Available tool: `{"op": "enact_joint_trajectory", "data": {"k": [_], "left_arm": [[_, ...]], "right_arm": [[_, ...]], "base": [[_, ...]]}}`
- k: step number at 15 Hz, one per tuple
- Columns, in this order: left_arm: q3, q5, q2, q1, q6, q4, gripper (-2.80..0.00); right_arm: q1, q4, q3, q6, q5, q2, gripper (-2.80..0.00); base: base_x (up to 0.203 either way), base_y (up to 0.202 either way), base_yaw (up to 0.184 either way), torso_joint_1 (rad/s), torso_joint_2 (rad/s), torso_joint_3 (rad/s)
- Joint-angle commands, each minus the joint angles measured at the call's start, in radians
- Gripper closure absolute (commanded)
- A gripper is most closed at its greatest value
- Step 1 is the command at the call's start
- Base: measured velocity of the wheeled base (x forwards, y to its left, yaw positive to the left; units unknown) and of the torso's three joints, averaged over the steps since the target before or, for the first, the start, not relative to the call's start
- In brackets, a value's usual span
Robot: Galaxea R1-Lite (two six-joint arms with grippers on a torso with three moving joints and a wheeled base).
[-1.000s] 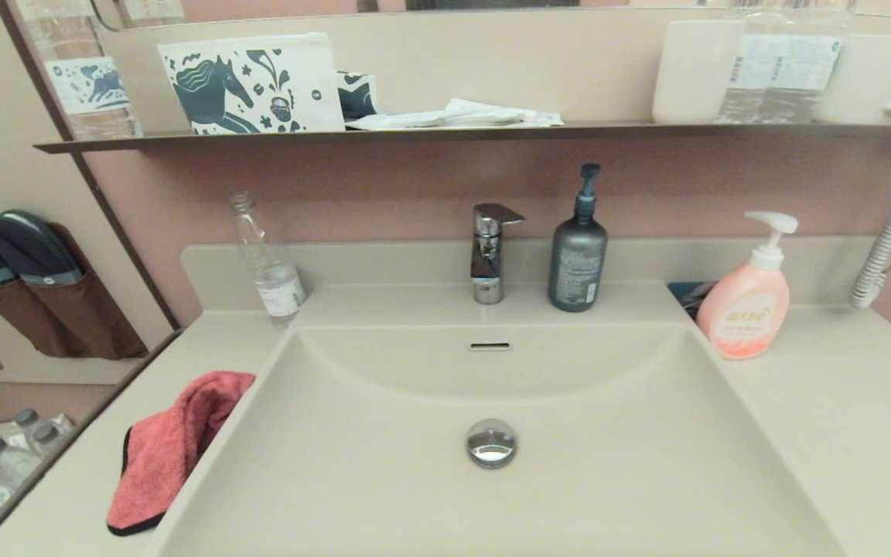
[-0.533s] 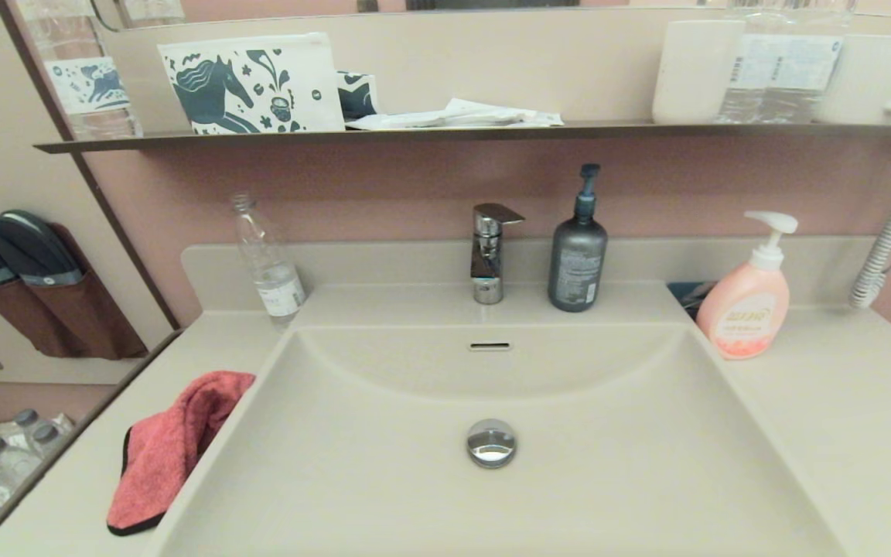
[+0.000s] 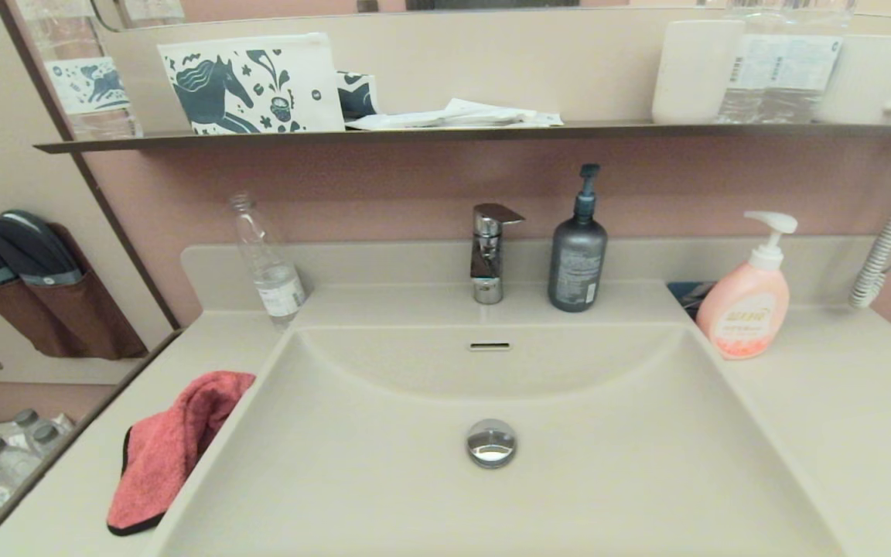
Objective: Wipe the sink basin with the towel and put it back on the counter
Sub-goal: Turn on the faucet
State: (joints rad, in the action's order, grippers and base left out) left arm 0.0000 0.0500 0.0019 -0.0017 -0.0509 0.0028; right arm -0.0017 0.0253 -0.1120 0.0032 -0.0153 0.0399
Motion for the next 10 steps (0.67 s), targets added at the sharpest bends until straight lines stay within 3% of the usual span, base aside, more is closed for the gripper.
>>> {"op": "enact_joint_trajectory", "data": {"k": [1, 7, 10], "left_arm": [[0.0, 0.001, 0.0, 0.0, -0.001, 0.0, 0.0], [0.0, 0.001, 0.0, 0.0, 0.0, 0.0, 0.0], [0.0, 0.001, 0.0, 0.0, 0.0, 0.0, 0.0]], "right_arm": [[0.002, -0.002, -0.061, 0.0, 0.002, 0.106, 0.0], [0.005, -0.022, -0.303, 0.008, 0.091, 0.499, 0.0], [0.018, -0.098, -0.422, 0.007, 0.141, 0.716, 0.0]], "base": [[0.0, 0.0, 0.0, 0.0, 0.0, 0.0], [0.0, 0.0, 0.0, 0.0, 0.0, 0.0], [0.0, 0.0, 0.0, 0.0, 0.0, 0.0]]}}
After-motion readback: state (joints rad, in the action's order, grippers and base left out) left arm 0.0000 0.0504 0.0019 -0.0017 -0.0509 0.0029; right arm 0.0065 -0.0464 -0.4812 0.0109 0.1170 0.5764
